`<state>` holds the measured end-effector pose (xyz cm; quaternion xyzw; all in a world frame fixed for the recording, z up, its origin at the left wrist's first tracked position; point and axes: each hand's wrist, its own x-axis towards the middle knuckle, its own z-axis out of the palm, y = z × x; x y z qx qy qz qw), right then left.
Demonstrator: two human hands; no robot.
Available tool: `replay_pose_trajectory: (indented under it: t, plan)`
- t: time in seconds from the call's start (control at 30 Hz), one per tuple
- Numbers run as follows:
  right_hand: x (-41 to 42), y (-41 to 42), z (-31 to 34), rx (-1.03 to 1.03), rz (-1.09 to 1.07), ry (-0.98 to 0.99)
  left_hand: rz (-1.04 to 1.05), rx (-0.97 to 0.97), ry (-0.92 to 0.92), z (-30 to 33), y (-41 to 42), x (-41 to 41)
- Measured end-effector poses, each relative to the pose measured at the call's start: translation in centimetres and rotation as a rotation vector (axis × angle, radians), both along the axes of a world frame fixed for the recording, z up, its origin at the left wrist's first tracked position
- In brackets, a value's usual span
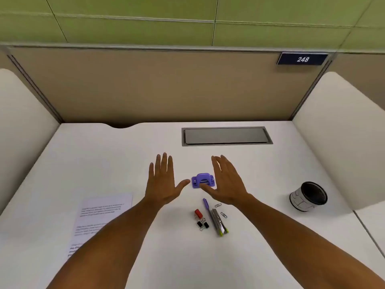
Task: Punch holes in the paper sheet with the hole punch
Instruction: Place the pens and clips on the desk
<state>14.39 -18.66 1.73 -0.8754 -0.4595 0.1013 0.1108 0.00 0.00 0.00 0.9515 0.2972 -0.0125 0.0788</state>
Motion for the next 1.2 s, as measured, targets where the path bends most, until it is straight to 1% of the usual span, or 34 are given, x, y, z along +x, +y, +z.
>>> replay_pose_trajectory:
  t: [0.1, 0.23, 0.4, 0.6, 0.77, 0.83, 0.9, 1.03, 1.2]
  plan:
    - [-0.7, -0.6, -2.3, -0.027, -0.025, 0.029, -0.004, -0.029, 0.085, -2.7, -0.9, -0.7]
    - [-2.1, -2.0, -5.8, -0.033, -0.042, 0.016, -0.025, -0.085, 0.110, -6.1, -2.8, -1.5]
    - [-3.8, -3.3, -8.9, -0.056, -0.053, 0.052, -0.075, -0.143, 0.163, -9.6, -4.5, -2.7]
    - [-5.1, -4.5, -13.0, -0.090, -0.068, 0.119, -0.043, -0.194, 0.190, -13.8, -6.0, -4.4]
    - [-5.9, -4.8, -15.4, -0.100, -0.107, 0.115, -0.023, -0.115, 0.180, -15.8, -7.0, -4.2]
    - [-6.1, -4.6, -15.5, -0.087, -0.078, 0.080, -0.025, -0.085, 0.171, -16.0, -7.3, -4.2]
    - [-6.2, -4.3, -15.5, -0.081, 0.005, 0.024, -0.026, -0.056, 0.152, -16.2, -7.4, -4.3]
    - [-6.5, -3.7, -16.3, -0.134, 0.158, -0.031, -0.032, -0.025, 0.151, -16.7, -7.3, -4.5]
    - [-6.4, -3.5, -17.4, -0.181, 0.160, -0.028, -0.025, -0.023, 0.153, -16.7, -7.4, -4.5]
